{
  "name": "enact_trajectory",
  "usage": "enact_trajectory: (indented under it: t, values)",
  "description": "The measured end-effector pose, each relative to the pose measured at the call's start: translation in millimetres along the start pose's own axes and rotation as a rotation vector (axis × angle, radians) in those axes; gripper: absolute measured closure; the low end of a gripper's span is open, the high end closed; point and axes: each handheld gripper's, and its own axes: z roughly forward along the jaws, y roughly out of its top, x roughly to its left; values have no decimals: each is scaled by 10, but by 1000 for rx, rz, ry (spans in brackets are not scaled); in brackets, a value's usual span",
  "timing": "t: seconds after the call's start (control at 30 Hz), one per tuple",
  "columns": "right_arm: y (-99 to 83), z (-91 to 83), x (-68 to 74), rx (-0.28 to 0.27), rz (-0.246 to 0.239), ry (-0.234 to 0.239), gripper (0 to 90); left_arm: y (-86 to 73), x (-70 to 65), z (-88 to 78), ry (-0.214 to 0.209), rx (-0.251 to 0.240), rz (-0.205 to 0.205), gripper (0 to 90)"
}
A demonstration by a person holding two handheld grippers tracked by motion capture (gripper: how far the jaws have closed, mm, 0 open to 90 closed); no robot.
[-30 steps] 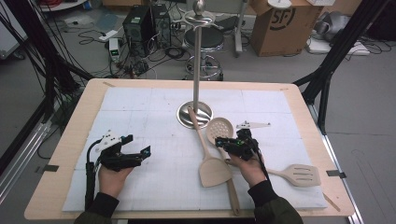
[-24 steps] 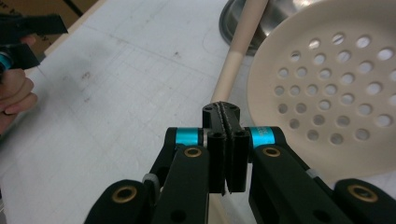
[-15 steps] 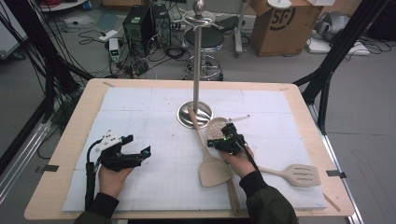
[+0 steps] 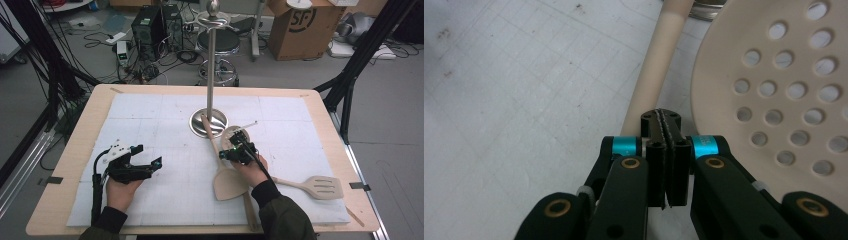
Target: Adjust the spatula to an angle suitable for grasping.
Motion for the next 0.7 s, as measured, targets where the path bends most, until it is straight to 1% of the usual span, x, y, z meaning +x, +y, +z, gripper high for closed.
enact_trajectory:
  t: [0.17,0.2,0.23,0.33,0.4,0.47,0.53,0.57,0.7]
  values:
    - [24,3,8,7,-11,-12,896,-3,-4,7,3,5,2,104]
    - [26,1,13,9,-2,-10,896,-3,-4,7,3,5,2,104]
    - [27,8,3,2,-8,-9,896,-4,-3,10,3,5,1,104]
    - [41,17,2,6,-3,-13,896,-5,-1,10,2,4,-1,104]
    - [67,21,19,14,-19,-30,896,-4,-2,11,2,5,-2,104]
    - [81,30,18,12,-26,-33,896,-5,-1,12,1,4,-3,104]
    - [81,38,4,14,-11,-31,896,-5,-1,10,0,4,-1,104]
    - [80,48,-1,12,-17,-39,896,-5,-1,10,0,4,-1,104]
    - [83,55,23,11,-22,-43,896,-5,-3,14,-3,4,-2,104]
